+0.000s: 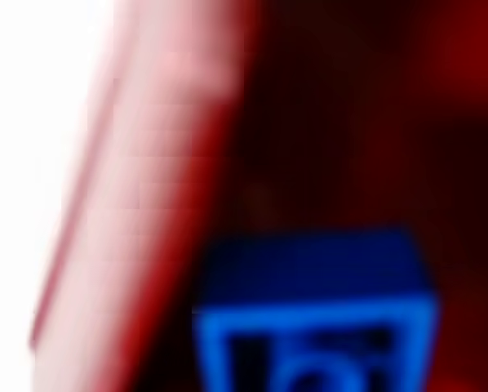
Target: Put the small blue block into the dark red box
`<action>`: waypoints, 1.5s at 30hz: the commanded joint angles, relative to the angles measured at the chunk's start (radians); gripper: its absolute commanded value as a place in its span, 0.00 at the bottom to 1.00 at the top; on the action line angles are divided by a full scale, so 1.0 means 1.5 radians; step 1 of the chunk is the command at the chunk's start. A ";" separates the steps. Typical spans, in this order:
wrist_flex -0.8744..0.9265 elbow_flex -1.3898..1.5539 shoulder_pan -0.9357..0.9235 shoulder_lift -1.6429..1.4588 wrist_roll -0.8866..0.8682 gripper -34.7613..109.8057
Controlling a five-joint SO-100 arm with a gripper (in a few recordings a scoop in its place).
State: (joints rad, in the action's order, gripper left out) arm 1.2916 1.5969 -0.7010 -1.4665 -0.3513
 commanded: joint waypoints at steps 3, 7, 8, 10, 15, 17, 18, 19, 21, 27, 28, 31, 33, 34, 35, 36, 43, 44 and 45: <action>-0.015 -0.007 0.022 0.032 -0.025 0.39; -0.019 0.037 0.037 -0.024 -0.014 0.39; -0.016 0.054 0.040 -0.052 -0.011 0.39; -0.010 0.088 0.048 -0.118 -0.001 0.39; 0.073 0.147 0.093 -0.301 0.018 0.36; 0.106 0.181 0.121 -0.386 0.017 0.30; 0.117 0.207 0.138 -0.433 0.009 0.28; 0.121 0.238 0.156 -0.484 -0.002 0.28; 0.123 0.311 0.205 -0.591 -0.025 0.25; 0.082 0.557 0.408 -0.956 0.021 0.24; 0.081 0.597 0.448 -1.030 0.061 0.24; 0.127 0.710 0.542 -1.257 0.107 0.24; 0.112 0.731 0.608 -1.245 0.127 0.24; 0.110 0.733 0.630 -1.224 0.131 0.24; 0.104 0.742 0.641 -1.215 0.136 0.24; 0.096 0.756 0.662 -1.221 0.147 0.24; 0.043 0.898 0.718 -1.259 0.263 0.24; 0.041 0.908 0.721 -1.259 0.266 0.24; 0.040 0.914 0.723 -1.259 0.270 0.24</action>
State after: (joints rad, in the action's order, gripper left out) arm 1.3698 2.9330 0.3559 -3.3456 0.0169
